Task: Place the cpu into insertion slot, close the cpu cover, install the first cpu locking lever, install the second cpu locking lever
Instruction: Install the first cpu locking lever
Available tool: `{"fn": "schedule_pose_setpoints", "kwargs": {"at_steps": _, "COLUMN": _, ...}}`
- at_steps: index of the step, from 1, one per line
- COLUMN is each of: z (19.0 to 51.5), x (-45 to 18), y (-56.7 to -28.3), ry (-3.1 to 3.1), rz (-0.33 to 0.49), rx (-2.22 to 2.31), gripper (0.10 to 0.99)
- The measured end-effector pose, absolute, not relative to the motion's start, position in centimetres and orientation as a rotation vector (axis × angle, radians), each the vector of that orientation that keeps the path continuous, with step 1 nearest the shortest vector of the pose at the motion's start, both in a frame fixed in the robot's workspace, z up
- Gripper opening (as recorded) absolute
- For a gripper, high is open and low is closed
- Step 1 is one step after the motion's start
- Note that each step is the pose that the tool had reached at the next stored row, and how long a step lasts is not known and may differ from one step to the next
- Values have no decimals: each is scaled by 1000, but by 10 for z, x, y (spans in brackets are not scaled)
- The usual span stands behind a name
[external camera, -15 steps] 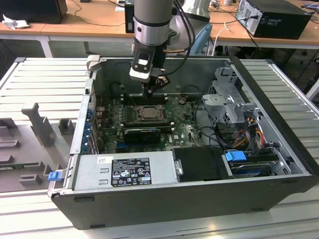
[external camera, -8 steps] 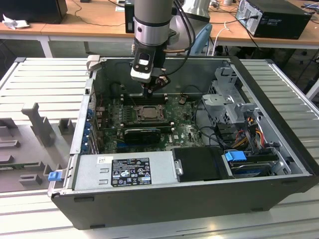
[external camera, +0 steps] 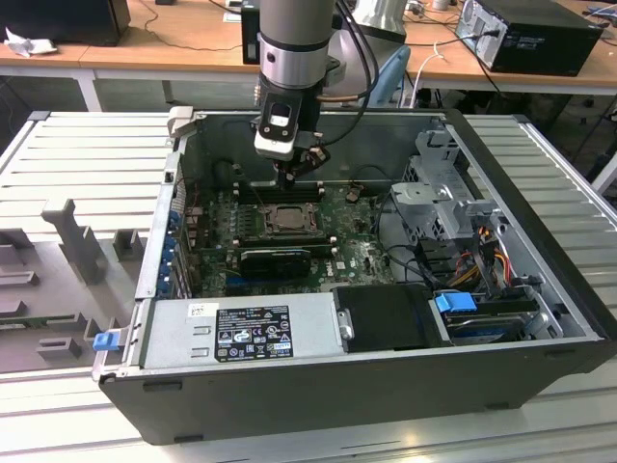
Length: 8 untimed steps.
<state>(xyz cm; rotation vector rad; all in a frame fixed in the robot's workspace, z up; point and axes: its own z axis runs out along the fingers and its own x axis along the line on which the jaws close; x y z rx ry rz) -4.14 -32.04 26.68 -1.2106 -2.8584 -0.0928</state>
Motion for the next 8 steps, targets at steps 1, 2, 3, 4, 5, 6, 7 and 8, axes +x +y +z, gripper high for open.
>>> {"fn": "schedule_pose_setpoints", "kwargs": {"at_steps": 1, "z": 267, "x": -41, "y": -320, "ry": -2860, "rz": -93, "rx": -1206, "gripper": 106}}
{"fn": "schedule_pose_setpoints", "kwargs": {"at_steps": 2, "z": 267, "x": -41, "y": -320, "ry": -2861, "rz": -93, "rx": -1203, "gripper": 106}}
{"fn": "schedule_pose_setpoints", "kwargs": {"at_steps": 3, "z": 267, "x": -41, "y": -320, "ry": -2863, "rz": -92, "rx": -1199, "gripper": 106}}
{"fn": "schedule_pose_setpoints", "kwargs": {"at_steps": 4, "z": 267, "x": -41, "y": -320, "ry": -2865, "rz": -92, "rx": -1194, "gripper": 106}}
{"fn": "schedule_pose_setpoints", "kwargs": {"at_steps": 5, "z": 267, "x": -41, "y": -320, "ry": -2866, "rz": -92, "rx": -1190, "gripper": 106}}
{"fn": "schedule_pose_setpoints", "kwargs": {"at_steps": 6, "z": 267, "x": -41, "y": -320, "ry": -2868, "rz": -92, "rx": -1185, "gripper": 106}}
{"fn": "schedule_pose_setpoints", "kwargs": {"at_steps": 7, "z": 267, "x": -41, "y": -320, "ry": -2870, "rz": -92, "rx": -1181, "gripper": 106}}
{"fn": "schedule_pose_setpoints", "kwargs": {"at_steps": 8, "z": 267, "x": -41, "y": -320, "ry": -2872, "rz": -92, "rx": -1177, "gripper": 106}}
